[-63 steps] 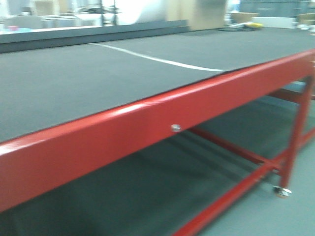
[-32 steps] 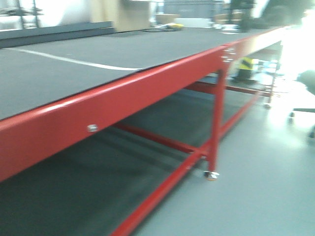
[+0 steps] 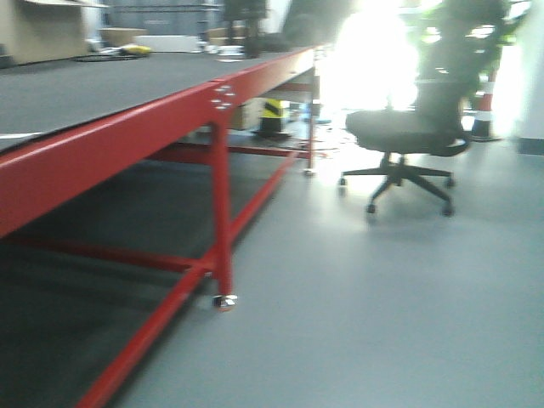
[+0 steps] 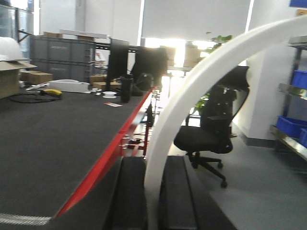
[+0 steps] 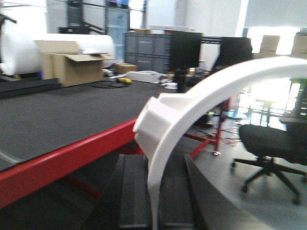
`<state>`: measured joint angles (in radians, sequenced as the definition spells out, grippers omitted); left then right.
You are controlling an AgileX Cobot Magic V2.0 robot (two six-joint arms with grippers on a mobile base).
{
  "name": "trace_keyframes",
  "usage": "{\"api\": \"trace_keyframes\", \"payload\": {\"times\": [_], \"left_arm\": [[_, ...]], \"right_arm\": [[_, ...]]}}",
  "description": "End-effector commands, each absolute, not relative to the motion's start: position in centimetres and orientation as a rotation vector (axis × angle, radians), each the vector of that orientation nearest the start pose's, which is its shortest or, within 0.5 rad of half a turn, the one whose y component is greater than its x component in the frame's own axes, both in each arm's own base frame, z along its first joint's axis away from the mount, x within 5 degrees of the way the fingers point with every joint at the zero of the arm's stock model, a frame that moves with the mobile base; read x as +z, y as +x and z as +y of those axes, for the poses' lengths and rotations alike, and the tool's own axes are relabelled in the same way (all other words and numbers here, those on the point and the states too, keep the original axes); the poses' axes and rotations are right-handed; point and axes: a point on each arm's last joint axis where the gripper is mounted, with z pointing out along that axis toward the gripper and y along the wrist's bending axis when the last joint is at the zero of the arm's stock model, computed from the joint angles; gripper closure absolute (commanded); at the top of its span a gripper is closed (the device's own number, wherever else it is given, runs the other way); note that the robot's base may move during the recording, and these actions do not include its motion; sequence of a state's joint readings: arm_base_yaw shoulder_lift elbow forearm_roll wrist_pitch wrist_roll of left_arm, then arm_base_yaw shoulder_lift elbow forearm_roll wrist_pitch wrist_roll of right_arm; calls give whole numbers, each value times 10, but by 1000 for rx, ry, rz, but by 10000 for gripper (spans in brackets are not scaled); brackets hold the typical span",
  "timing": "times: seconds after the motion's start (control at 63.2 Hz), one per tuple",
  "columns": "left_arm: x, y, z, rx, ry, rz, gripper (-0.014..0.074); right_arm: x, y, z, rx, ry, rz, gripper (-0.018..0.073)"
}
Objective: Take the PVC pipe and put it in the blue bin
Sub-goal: 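Drive the base away from the table toward the blue bin shelf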
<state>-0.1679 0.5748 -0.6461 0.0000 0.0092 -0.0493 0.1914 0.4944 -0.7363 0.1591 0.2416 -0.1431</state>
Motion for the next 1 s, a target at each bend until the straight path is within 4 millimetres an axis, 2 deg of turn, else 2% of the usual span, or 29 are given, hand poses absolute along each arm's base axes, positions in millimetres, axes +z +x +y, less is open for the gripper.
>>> {"api": "trace_keyframes", "payload": {"times": [0.0, 0.982], "left_arm": [[388, 114, -20, -191, 82, 1385, 707], [388, 114, -20, -191, 82, 1385, 707]], "right_arm": [[403, 87, 20, 181, -169, 1450, 727], [403, 87, 20, 181, -169, 1450, 727]]}}
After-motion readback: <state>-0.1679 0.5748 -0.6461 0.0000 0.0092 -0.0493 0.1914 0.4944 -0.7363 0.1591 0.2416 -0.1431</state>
